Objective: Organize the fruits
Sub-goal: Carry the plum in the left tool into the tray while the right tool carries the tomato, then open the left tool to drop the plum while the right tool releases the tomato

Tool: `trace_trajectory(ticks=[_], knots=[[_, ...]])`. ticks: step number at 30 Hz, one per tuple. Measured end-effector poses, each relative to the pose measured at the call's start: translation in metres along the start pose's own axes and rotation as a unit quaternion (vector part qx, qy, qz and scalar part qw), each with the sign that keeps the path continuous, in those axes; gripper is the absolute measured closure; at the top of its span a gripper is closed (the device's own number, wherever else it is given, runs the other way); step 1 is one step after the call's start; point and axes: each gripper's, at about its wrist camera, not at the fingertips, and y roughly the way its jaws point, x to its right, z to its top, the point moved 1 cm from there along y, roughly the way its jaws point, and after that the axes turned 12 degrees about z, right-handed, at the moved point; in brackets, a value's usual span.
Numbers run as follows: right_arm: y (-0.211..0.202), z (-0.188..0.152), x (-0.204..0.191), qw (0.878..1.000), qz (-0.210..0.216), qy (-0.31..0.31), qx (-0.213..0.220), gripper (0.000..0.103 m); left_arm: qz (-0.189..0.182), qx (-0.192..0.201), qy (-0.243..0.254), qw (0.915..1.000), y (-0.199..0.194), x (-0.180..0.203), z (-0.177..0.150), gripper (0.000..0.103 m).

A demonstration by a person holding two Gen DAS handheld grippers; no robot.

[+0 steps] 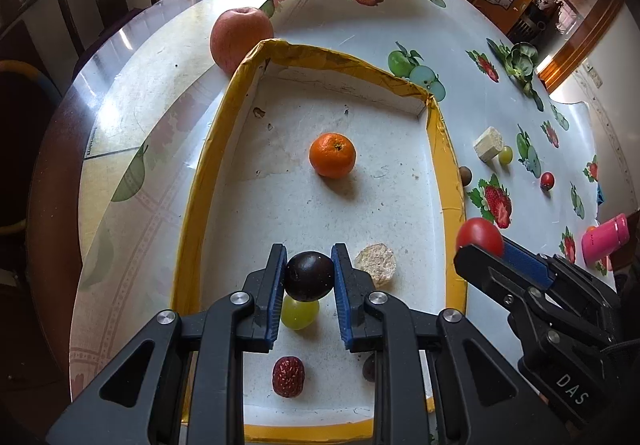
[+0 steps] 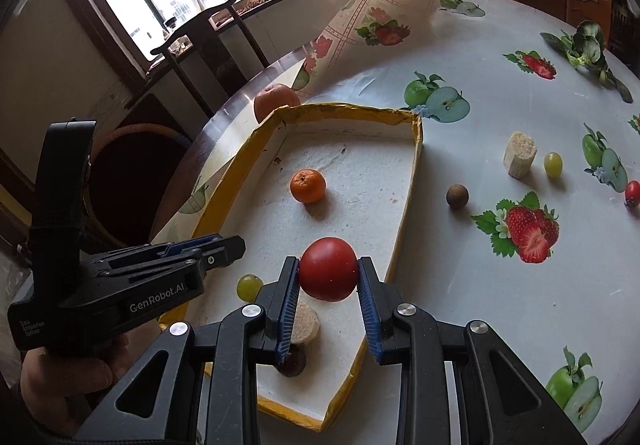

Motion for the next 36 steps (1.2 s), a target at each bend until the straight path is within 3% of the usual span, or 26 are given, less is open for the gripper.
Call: trace_trajectory(ticks=[15,19,23,27,36], knots=[[0.074,0.018,0.023,0.997,-0.026,-0.026,-0.063,0.073,0.015,-0.03,0.002,0.9994,0.043,0.005,0.012,0.083],[0.074,0.016,0.023,0.997,-0.023,-0.031,-0.064,0.073,0.022,-0.033,0.007,0.9992,0.043,0.006,0.013,0.082],[0.069,0.017,0.022,0.997,-0.022,-0.028,-0.069,0.072,0.044,-0.026,0.014,0.9986,0.035,0.008,0.014,0.07],[0.051,0.016,0.021,0.998,-0.014,-0.02,-0.051,0.062,0.043,-0.009,0.012,0.9989,0.02,0.005,0.014,0.052],[0.001,0.006,0.017,1.0,-0.008,-0.006,-0.011,0.061,0.035,0.01,0.017,0.9992,-0.004,0.012,0.008,0.052]])
